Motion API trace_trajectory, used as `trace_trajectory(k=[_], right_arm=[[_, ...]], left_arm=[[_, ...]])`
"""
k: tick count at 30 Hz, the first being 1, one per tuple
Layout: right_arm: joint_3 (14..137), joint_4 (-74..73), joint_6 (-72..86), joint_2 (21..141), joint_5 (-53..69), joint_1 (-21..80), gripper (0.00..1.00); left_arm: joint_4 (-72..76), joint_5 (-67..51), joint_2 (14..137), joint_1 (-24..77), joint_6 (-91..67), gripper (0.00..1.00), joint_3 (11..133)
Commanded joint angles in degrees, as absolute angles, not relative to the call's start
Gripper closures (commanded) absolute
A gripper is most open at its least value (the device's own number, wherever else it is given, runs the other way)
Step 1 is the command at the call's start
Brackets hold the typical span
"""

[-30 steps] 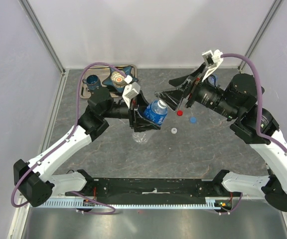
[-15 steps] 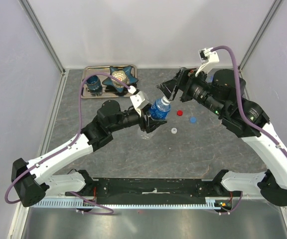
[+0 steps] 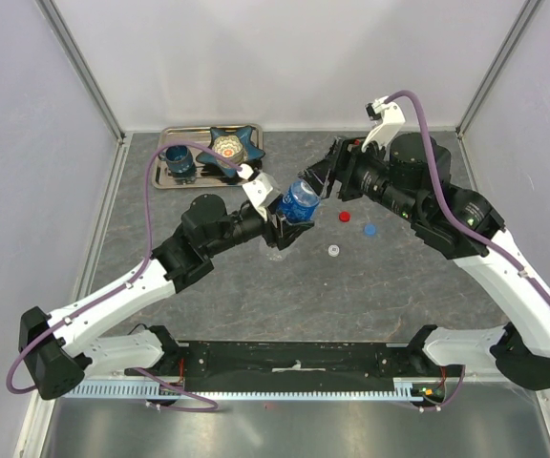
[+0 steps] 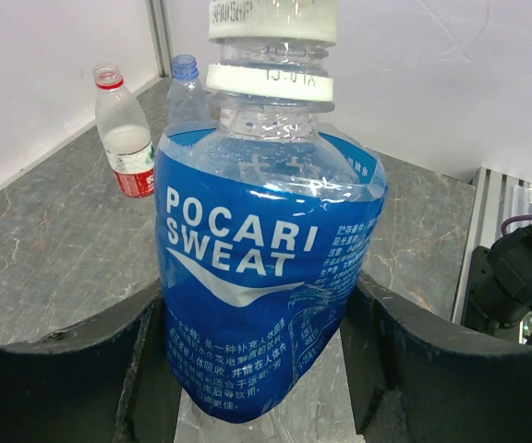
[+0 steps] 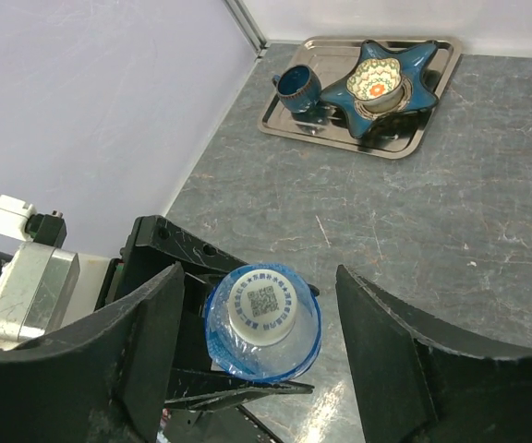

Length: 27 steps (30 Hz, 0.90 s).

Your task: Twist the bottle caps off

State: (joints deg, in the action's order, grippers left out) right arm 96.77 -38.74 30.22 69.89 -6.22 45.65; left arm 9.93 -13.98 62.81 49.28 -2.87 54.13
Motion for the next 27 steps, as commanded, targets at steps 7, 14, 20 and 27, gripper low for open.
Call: trace_trajectory(k=[7, 14, 20, 27], right_arm=[[94.9, -38.3, 30.2, 69.0, -6.1, 46.1, 0.33], [93.9, -37.7, 30.1, 68.8, -5.6, 46.1, 0.39], [93.1, -37.1, 30.1, 68.5, -5.5, 46.2, 0.46], [92.9, -37.2, 29.3, 67.7, -5.7, 46.2, 0.66]], left_arm=[[13.1, -12.0, 61.1, 49.6, -0.4, 0.72, 53.4], [13.1, -12.0, 61.2, 49.6, -0.5, 0.72, 53.3], [13.2, -12.1, 61.1, 49.6, -0.6, 0.72, 53.3], [13.9, -11.2, 60.3, 49.6, -1.3, 0.72, 52.8]])
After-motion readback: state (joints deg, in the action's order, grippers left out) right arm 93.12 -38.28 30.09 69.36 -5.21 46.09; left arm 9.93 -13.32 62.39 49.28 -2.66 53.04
